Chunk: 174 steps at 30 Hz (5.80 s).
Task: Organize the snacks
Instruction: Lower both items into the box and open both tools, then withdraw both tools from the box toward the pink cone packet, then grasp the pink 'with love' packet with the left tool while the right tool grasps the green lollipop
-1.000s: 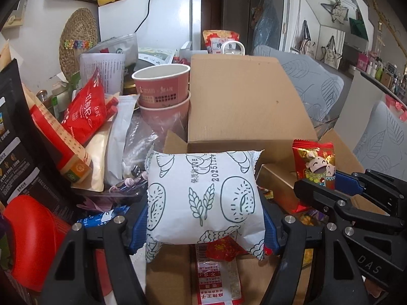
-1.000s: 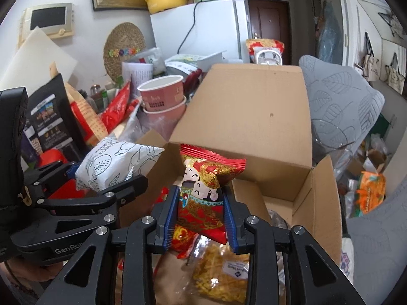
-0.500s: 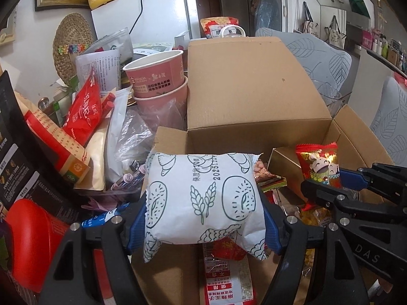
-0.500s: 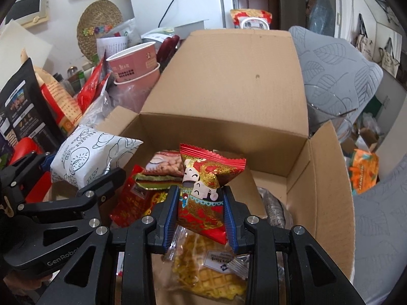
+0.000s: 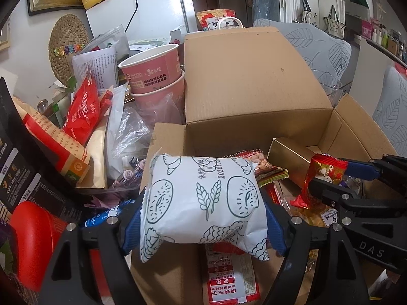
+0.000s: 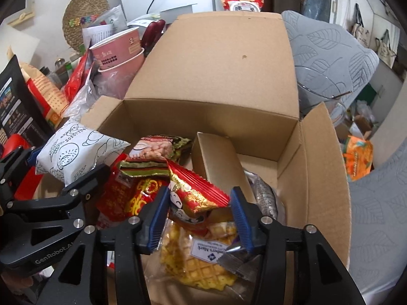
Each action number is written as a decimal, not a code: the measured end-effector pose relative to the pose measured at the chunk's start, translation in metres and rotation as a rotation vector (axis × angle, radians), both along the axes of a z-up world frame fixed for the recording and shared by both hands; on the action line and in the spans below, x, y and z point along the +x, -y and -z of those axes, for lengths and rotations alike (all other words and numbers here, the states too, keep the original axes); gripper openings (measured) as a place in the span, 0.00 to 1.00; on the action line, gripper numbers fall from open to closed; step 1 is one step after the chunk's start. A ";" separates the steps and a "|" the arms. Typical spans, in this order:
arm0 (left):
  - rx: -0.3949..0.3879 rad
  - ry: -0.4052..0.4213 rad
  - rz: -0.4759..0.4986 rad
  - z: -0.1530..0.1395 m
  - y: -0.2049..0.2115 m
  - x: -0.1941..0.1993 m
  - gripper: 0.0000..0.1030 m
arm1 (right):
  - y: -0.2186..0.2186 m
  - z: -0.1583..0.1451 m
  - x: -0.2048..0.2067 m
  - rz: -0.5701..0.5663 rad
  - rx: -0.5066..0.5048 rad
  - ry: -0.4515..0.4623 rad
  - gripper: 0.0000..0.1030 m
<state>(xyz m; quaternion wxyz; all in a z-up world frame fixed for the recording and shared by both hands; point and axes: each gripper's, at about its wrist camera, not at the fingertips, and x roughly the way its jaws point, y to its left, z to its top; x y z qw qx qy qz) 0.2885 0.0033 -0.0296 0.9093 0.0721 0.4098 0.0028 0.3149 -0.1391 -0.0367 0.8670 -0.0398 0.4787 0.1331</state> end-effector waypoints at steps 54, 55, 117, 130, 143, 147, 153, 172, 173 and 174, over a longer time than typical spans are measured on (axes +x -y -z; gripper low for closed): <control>-0.134 0.324 0.036 -0.175 -0.002 -0.177 0.80 | 0.004 -0.182 -0.187 -0.091 0.080 0.421 0.65; -0.136 0.326 0.044 -0.176 -0.002 -0.181 0.80 | 0.004 -0.182 -0.190 -0.092 0.080 0.424 0.65; -0.317 -0.097 0.004 0.037 -0.008 -0.238 0.80 | 0.032 0.018 -0.247 0.039 0.065 0.098 0.67; -0.317 -0.210 -0.106 0.079 -0.005 -0.194 0.80 | 0.049 0.043 -0.215 0.061 0.068 0.046 0.67; -0.160 -0.175 -0.096 0.088 0.009 -0.174 0.73 | 0.053 0.058 -0.190 0.074 0.049 0.015 0.67; -0.173 -0.150 -0.092 0.086 0.005 -0.171 0.51 | 0.053 0.060 -0.186 0.081 0.039 0.018 0.63; -0.213 -0.149 -0.065 0.082 0.006 -0.175 0.42 | 0.055 0.061 -0.182 0.113 -0.010 0.045 0.29; -0.266 -0.213 0.073 0.072 0.026 -0.224 0.39 | 0.060 0.043 -0.242 0.051 0.146 0.003 0.25; -0.263 -0.215 0.078 0.072 0.026 -0.226 0.39 | 0.059 0.042 -0.245 0.044 0.147 0.006 0.25; -0.261 -0.215 0.079 0.072 0.027 -0.229 0.39 | 0.056 0.040 -0.247 0.036 0.148 0.008 0.25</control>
